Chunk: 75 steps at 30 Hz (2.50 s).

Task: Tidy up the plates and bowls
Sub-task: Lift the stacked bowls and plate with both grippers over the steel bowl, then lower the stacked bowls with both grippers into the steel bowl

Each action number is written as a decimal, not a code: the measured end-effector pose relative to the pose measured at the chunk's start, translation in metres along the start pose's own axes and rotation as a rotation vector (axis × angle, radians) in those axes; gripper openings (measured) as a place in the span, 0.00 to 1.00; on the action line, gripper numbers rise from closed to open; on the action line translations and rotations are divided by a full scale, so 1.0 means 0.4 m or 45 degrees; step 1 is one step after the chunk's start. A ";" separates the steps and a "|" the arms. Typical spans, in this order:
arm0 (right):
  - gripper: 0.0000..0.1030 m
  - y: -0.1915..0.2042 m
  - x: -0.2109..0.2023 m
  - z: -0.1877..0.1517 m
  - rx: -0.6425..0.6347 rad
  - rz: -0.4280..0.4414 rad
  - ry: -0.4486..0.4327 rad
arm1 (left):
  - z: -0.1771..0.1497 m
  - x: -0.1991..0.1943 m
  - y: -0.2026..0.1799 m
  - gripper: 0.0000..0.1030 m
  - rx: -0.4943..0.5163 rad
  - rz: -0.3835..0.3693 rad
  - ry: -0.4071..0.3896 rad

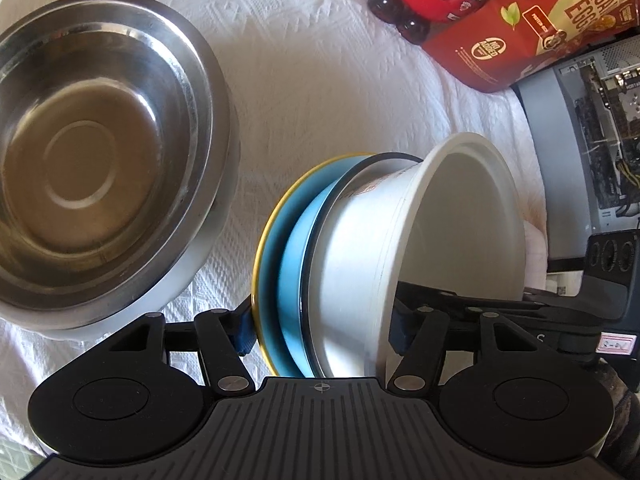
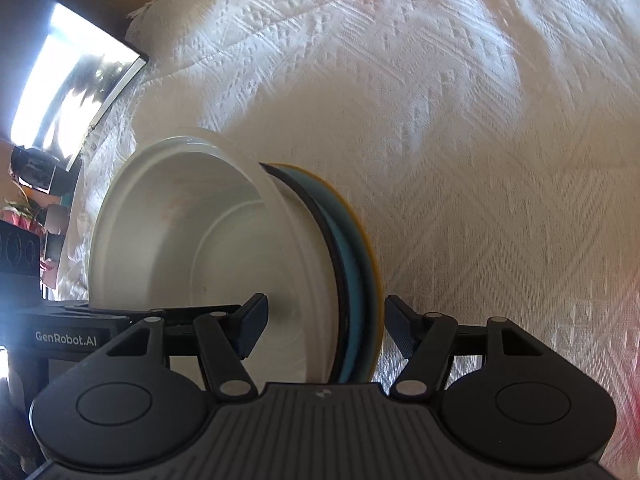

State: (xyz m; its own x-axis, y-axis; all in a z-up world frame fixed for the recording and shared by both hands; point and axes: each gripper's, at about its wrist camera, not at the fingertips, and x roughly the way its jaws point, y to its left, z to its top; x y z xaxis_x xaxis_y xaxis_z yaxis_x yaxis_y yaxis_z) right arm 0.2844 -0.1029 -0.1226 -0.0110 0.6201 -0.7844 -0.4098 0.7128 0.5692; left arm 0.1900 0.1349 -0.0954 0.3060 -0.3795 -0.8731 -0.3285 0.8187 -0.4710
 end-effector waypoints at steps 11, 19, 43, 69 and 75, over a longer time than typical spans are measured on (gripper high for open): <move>0.55 0.008 0.000 0.006 -0.002 -0.011 0.010 | -0.005 -0.002 -0.009 0.63 0.000 0.022 -0.007; 0.55 0.036 -0.034 0.021 0.006 -0.035 0.017 | 0.011 -0.047 -0.025 0.63 0.018 -0.004 -0.018; 0.57 0.452 0.241 0.198 -0.252 -0.070 0.133 | 0.131 -0.274 0.389 0.62 -0.178 0.015 -0.131; 0.68 0.530 0.121 0.165 -0.397 -0.230 -0.069 | 0.121 -0.387 0.419 0.39 -0.155 -0.017 -0.299; 0.67 0.502 0.112 0.150 -0.375 -0.194 -0.071 | 0.130 -0.383 0.388 0.38 -0.143 0.020 -0.311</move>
State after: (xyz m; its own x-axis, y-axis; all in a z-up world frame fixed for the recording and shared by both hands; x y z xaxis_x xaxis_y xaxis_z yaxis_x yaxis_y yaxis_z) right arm 0.2565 0.0875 -0.0287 0.1172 0.5361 -0.8360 -0.6488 0.6787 0.3442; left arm 0.1384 0.3426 -0.0283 0.5020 -0.2407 -0.8307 -0.4276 0.7658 -0.4803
